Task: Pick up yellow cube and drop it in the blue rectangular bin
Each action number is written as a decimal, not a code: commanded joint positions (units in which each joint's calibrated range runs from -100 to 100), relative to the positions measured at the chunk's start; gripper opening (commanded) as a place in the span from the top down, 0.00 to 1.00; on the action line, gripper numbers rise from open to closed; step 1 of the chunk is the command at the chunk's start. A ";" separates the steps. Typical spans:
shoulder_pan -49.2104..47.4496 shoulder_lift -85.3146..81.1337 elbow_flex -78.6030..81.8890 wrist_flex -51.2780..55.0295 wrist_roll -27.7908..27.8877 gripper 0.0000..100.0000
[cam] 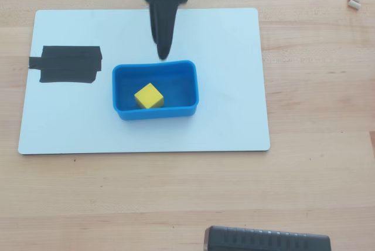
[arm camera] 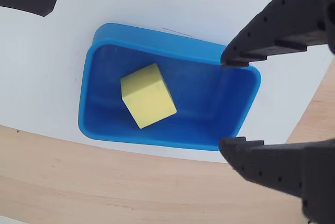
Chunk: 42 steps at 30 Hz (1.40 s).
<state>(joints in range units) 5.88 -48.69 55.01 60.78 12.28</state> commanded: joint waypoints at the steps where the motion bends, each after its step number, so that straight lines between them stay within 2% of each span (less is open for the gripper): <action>1: -0.47 -7.09 0.90 3.96 -1.07 0.85; 5: -1.42 -8.95 4.26 6.60 -2.39 0.99; 19: -2.45 -47.41 32.54 9.74 -2.98 1.00; 26: -2.70 -47.59 37.90 8.83 -3.32 1.00; 42: -3.05 -47.59 37.90 8.92 -3.61 1.00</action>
<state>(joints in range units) 3.57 -95.21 93.19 70.14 9.06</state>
